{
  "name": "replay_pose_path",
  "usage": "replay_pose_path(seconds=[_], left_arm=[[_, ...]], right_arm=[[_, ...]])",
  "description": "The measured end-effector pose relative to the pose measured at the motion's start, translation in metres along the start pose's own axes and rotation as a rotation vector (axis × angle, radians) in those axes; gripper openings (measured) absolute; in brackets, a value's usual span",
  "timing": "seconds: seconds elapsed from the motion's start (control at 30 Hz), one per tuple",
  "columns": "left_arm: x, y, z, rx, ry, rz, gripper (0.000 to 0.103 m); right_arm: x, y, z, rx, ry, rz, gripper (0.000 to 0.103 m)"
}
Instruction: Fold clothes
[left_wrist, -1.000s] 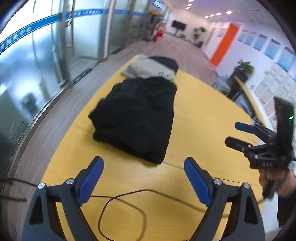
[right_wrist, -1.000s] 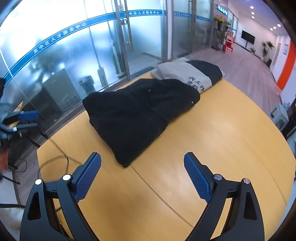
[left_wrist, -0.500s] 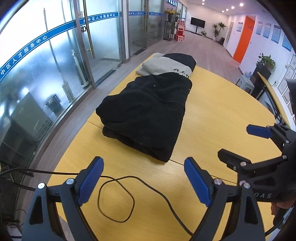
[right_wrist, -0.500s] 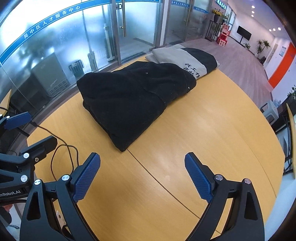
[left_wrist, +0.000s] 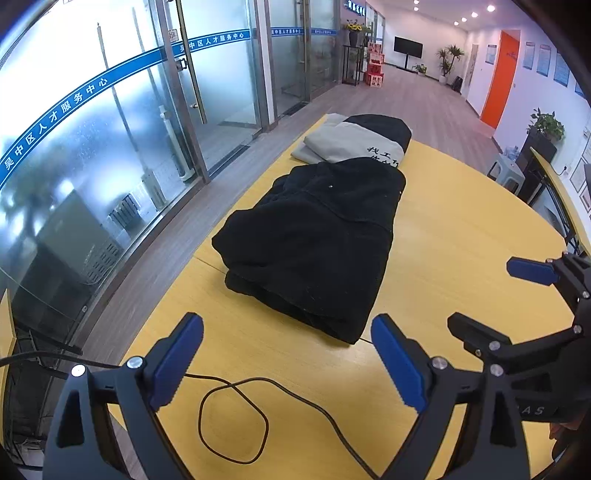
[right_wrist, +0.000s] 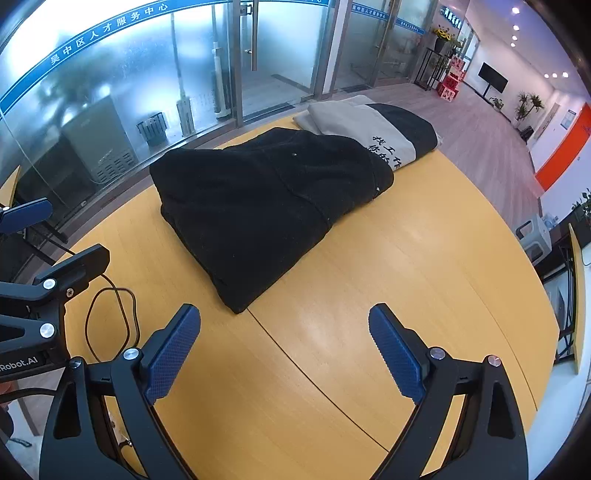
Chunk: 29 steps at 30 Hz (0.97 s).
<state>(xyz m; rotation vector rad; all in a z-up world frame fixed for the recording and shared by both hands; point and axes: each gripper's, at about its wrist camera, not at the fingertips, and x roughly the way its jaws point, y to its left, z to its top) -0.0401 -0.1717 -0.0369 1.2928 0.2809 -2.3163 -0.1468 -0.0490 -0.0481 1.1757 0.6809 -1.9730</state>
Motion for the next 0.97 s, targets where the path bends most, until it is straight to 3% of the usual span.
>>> replay_pose_path(seconds=[0.4,0.97], left_arm=[[0.011,0.005,0.01,0.027,-0.003,0.096,0.095],[0.034,0.023,0.026,0.089,-0.003,0.052,0.096]], right_arm=[[0.007,0.0,0.009,-0.003,0.015,-0.015,0.094],[0.025,0.014,0.036,0.015,0.043,-0.027,0.094]])
